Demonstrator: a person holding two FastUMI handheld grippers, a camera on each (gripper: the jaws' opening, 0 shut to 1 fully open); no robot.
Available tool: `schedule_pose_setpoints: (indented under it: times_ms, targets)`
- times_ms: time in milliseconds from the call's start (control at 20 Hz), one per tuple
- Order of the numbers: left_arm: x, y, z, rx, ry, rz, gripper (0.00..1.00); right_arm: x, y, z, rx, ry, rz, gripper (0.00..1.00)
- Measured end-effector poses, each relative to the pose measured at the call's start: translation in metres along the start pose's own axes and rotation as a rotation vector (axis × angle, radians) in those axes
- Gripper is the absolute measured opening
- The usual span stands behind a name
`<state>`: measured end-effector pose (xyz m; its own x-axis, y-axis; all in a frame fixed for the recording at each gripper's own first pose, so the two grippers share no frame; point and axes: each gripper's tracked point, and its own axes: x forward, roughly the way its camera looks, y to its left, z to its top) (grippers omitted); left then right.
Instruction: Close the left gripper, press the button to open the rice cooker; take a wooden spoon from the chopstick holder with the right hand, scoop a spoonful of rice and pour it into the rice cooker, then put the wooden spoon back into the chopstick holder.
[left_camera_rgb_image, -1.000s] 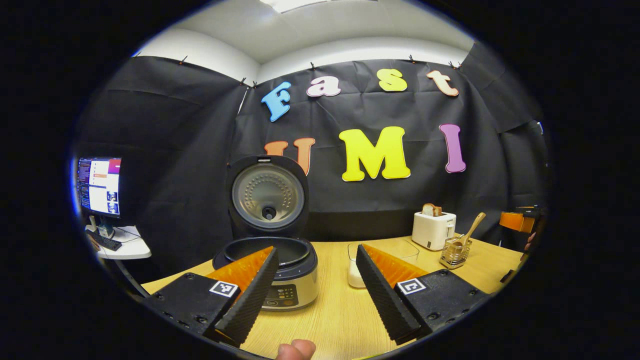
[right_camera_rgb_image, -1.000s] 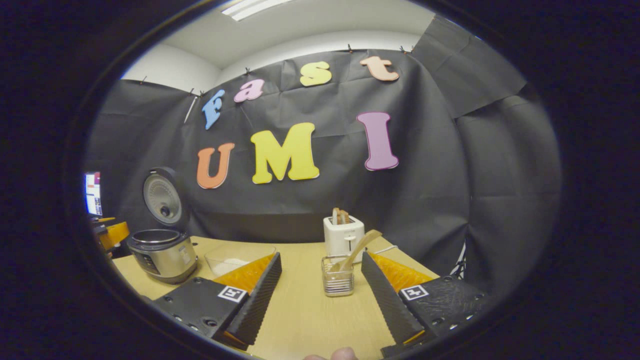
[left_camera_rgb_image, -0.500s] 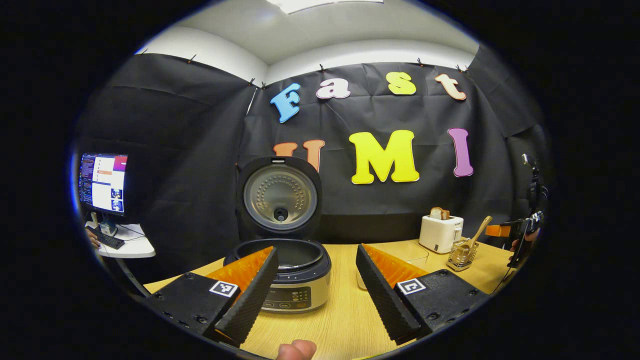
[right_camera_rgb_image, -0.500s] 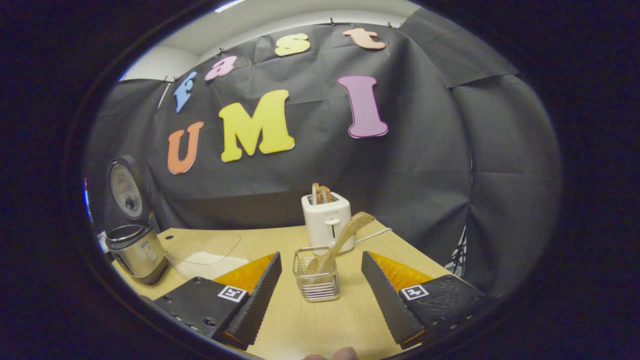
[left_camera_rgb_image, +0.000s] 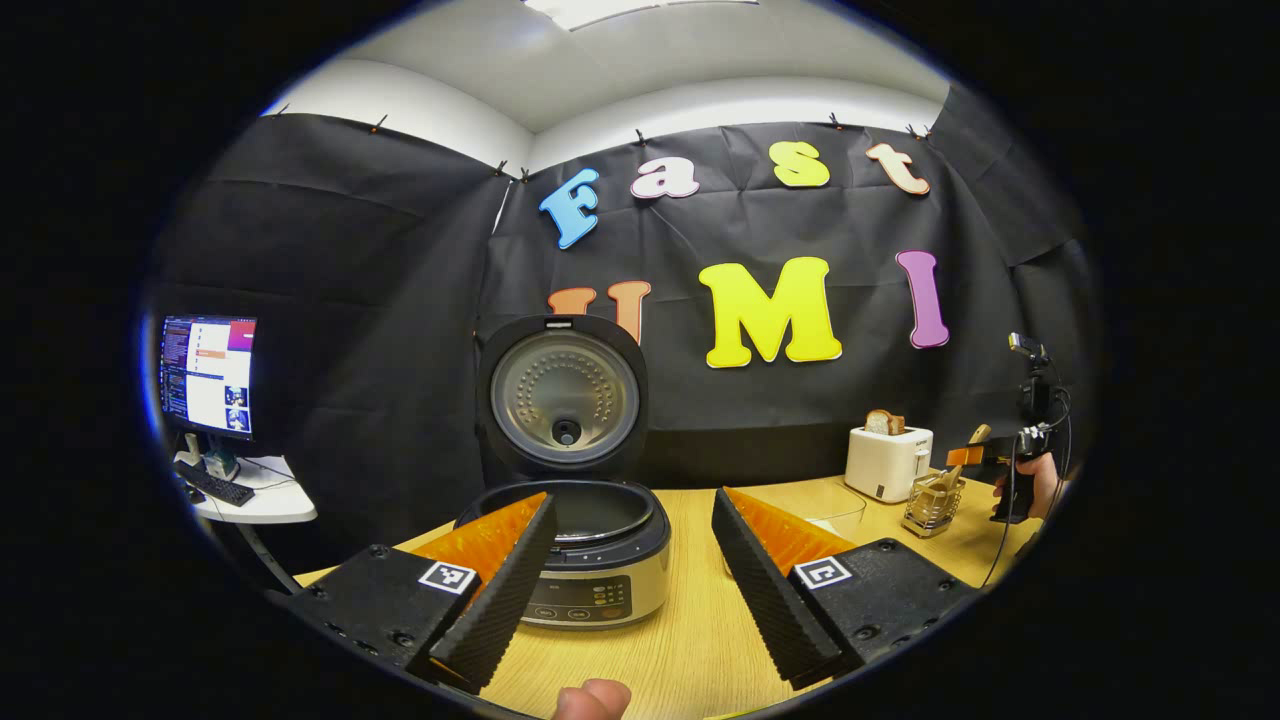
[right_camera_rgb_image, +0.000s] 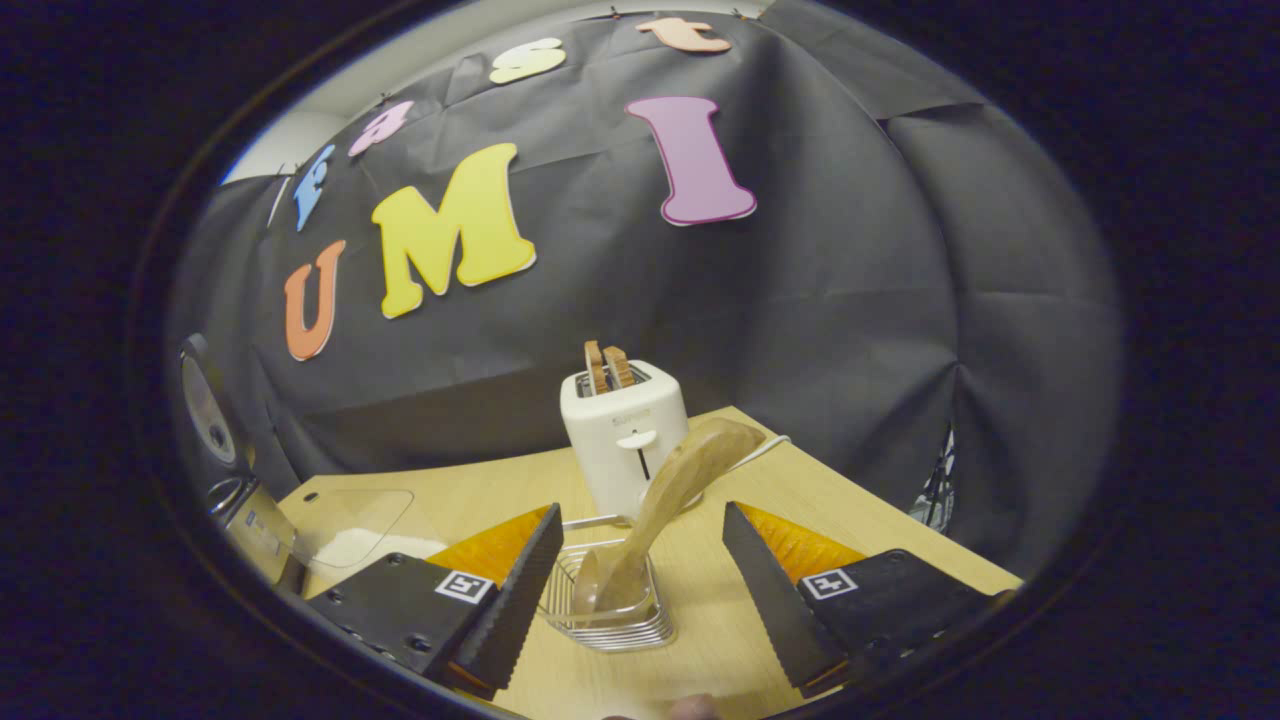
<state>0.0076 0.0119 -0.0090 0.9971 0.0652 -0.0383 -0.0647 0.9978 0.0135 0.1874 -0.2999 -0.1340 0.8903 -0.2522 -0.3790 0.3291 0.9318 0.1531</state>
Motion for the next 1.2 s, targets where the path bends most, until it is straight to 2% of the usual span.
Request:
schedule_pose_setpoints:
  times_ms: [50, 100, 150, 200, 300, 450, 500, 550, 600, 650, 700, 800, 850, 1050, 1100, 1150, 1200]
  targets:
    - [0.0, 0.002, 0.001, 0.001, -0.004, 0.005, 0.99, 0.006, -0.002, 0.003, 0.016, -0.005, -0.002, 0.96]
    - [0.0, 0.003, 0.001, 0.004, -0.005, 0.009, 0.99, 0.014, -0.003, 0.005, 0.028, -0.011, -0.004, 0.92]
    - [0.0, 0.003, 0.001, 0.006, -0.007, 0.01, 0.99, 0.018, -0.004, 0.006, 0.033, -0.014, -0.01, 0.82]
    - [0.0, 0.004, 0.001, 0.008, -0.008, 0.012, 0.99, 0.022, -0.005, 0.007, 0.034, -0.014, -0.014, 0.77]
    - [0.001, 0.005, 0.0, 0.011, -0.006, 0.013, 0.99, 0.025, -0.005, 0.005, 0.026, -0.012, -0.015, 0.54]
    - [0.002, 0.005, -0.002, 0.012, 0.003, 0.013, 0.99, 0.029, -0.004, 0.005, 0.026, -0.014, -0.011, 0.36]
    - [0.002, 0.005, -0.003, 0.011, 0.006, 0.013, 0.99, 0.028, -0.003, 0.007, 0.025, -0.014, -0.012, 0.23]
    - [0.003, 0.005, -0.004, 0.01, 0.011, 0.012, 0.99, 0.029, -0.002, 0.005, 0.024, -0.016, -0.004, 0.23]
    - [0.003, 0.006, -0.005, 0.009, 0.016, 0.012, 0.99, 0.028, 0.002, 0.01, 0.033, -0.028, 0.001, 0.16]
    - [0.002, 0.006, -0.005, 0.01, 0.018, 0.01, 0.99, 0.028, 0.006, 0.008, 0.038, -0.026, 0.022, 0.15]
    - [0.002, 0.007, -0.004, 0.011, 0.018, 0.011, 0.99, 0.027, 0.009, 0.014, 0.033, -0.028, 0.015, 0.07]
    - [0.0, 0.007, -0.001, 0.013, 0.014, 0.008, 0.99, 0.025, 0.017, 0.013, 0.02, -0.034, 0.022, 0.07]
    - [-0.001, 0.007, 0.001, 0.012, 0.01, 0.006, 0.99, 0.024, 0.019, 0.013, 0.013, -0.036, 0.017, 0.0]
    - [-0.004, 0.007, 0.005, 0.009, 0.005, -0.008, 0.99, 0.01, 0.028, 0.034, 0.009, -0.085, 0.025, 0.0]
    - [-0.003, 0.006, 0.006, 0.007, 0.005, -0.013, 0.95, 0.006, 0.029, 0.042, 0.002, -0.102, 0.022, 0.0]
    - [-0.004, 0.007, 0.006, 0.005, 0.007, -0.019, 0.95, 0.001, 0.03, 0.048, -0.011, -0.117, 0.017, 0.0]
    - [-0.004, 0.007, 0.007, 0.005, 0.007, -0.022, 0.99, -0.002, 0.031, 0.054, -0.022, -0.128, 0.014, 0.01]
